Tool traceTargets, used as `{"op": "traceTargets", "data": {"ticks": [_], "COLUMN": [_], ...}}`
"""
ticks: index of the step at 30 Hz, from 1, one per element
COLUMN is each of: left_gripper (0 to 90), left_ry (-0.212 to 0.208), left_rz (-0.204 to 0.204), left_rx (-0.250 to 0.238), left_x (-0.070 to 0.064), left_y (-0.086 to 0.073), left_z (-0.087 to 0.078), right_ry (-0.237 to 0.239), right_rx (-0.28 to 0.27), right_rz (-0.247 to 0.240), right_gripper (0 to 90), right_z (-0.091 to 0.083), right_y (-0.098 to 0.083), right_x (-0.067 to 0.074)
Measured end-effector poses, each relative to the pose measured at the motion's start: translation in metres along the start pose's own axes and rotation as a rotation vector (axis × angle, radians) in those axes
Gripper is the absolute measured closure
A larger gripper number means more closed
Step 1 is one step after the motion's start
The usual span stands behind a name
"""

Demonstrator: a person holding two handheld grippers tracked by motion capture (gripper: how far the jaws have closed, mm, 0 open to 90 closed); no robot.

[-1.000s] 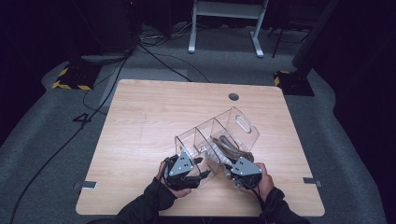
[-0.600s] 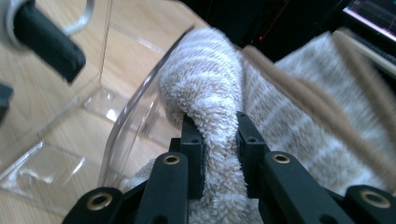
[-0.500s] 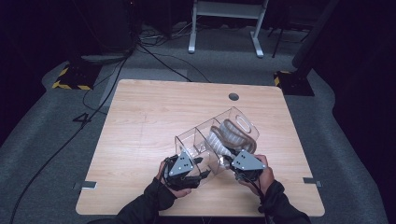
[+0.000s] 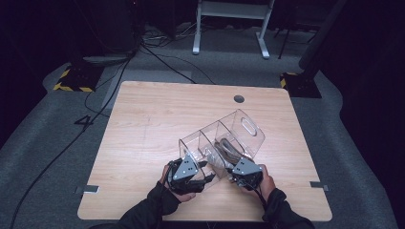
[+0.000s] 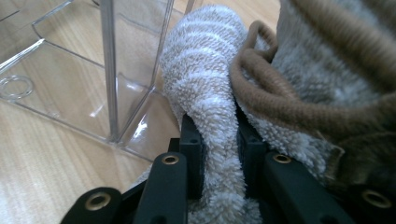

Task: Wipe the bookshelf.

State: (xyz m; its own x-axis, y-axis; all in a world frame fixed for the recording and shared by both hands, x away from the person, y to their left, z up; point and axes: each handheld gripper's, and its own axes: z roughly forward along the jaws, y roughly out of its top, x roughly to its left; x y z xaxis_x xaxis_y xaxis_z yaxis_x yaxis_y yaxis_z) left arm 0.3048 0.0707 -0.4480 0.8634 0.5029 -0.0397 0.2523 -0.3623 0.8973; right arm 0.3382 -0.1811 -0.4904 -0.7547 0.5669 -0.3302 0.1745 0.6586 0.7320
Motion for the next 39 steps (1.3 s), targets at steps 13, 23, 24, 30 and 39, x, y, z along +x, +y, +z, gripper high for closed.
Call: {"op": "traceTargets", "data": {"ticks": [13, 23, 24, 30, 39], "left_gripper": [49.1, 49.1, 49.0, 49.1, 49.3], "left_ry": [-0.009, -0.005, -0.002, -0.012, -0.019], "left_rz": [0.001, 0.000, -0.003, 0.001, 0.003], "left_rx": [0.004, 0.006, 0.006, 0.009, 0.009], "left_x": [0.000, 0.000, 0.000, 0.000, 0.001], "left_y": [0.000, 0.001, 0.001, 0.002, 0.002], "left_z": [0.000, 0.001, 0.002, 0.002, 0.003], "right_ry": [-0.148, -0.070, -0.061, -0.095, -0.178], "right_rx": [-0.145, -0.014, 0.000, -0.042, -0.162], "right_rz": [-0.051, -0.022, -0.020, -0.034, -0.050], "right_gripper": [77.4, 77.4, 77.3, 77.5, 77.3], "right_z": [-0.028, 0.001, 0.004, -0.007, -0.028], "right_y": [0.051, 0.013, 0.008, 0.011, 0.051], "right_x": [-0.012, 0.001, 0.002, 0.003, -0.011]}}
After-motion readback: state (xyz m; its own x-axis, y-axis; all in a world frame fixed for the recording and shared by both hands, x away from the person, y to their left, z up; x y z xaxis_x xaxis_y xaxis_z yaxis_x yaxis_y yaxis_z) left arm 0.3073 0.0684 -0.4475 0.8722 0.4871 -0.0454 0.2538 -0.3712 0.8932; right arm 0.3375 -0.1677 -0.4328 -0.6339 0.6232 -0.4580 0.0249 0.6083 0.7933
